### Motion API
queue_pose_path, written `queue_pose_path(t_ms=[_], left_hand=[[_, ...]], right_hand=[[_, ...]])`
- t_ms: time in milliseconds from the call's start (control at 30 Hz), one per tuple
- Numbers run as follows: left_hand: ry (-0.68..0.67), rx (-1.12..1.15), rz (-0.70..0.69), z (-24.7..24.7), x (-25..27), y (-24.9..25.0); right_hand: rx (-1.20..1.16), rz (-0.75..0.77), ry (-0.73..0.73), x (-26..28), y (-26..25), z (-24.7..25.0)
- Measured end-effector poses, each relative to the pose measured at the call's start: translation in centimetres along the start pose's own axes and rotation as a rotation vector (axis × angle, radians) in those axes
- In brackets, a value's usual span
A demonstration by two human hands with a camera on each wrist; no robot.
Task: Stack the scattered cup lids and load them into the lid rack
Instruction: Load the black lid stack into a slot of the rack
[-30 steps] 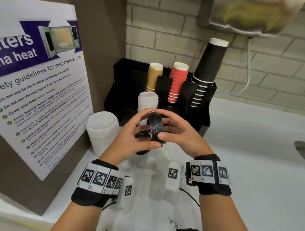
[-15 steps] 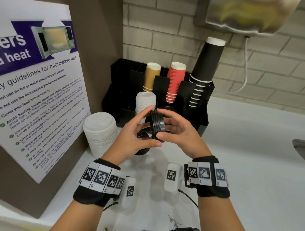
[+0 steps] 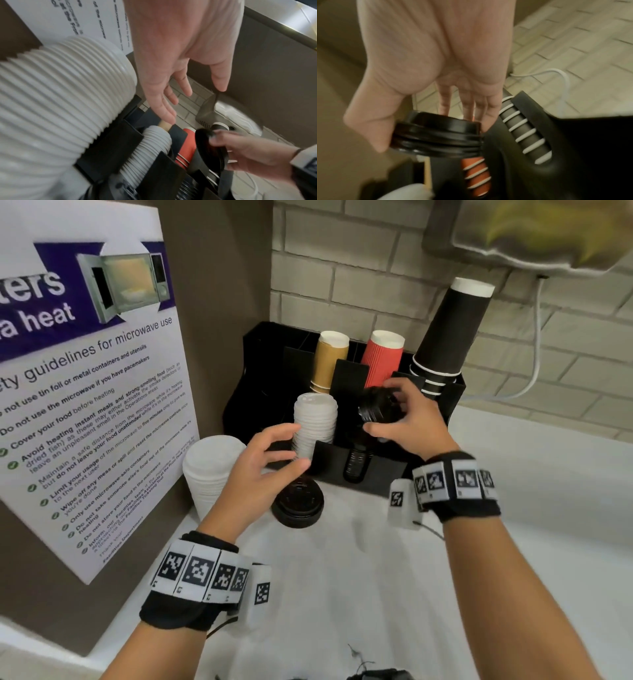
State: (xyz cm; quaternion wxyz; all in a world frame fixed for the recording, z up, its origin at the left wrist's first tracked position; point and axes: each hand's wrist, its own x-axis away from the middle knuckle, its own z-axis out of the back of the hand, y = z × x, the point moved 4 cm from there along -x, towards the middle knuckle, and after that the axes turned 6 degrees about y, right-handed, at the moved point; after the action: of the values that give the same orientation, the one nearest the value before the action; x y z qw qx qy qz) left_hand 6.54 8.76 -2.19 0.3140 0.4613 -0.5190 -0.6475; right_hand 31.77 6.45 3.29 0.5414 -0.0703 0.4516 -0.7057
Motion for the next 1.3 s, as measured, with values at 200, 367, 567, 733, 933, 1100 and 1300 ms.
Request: queue_pose_path(t_ms=[200, 367, 567, 733, 933, 1100, 1300], left_hand=[[0.051, -0.040, -0.008, 1.0, -0.3, -0.2], [0.071, -0.048, -0.003, 1.4, 0.0, -0.3], [0.072, -0.061, 0.015, 1.5, 0.2, -0.2], [0.065, -0.064, 0.008, 1.4, 0.3, -0.2], [0.037, -0.057, 0.010, 0.8, 0.4, -0.4], [0.022, -0.058, 0.015, 0.6, 0.6, -0.4], [0.027, -0.028, 0.002, 1.2, 0.7, -0.1]], right_hand=[[0.533, 0.055, -0.362, -3.9, 1.6, -3.2], [0.581, 0.064, -0.454, -4.3, 2.0, -4.9], [0.576, 0.026, -0.483, -3.3, 2.9, -5.0], [0.886, 0.158, -0.428, -0.6, 3.1, -5.8], [1.056, 0.165, -0.328, 2.1, 3.8, -7.7], [1.047, 0.086, -0.365, 3.1, 3.5, -8.9], [0.914, 0.145, -0.251, 3.6, -0.3, -7.7]])
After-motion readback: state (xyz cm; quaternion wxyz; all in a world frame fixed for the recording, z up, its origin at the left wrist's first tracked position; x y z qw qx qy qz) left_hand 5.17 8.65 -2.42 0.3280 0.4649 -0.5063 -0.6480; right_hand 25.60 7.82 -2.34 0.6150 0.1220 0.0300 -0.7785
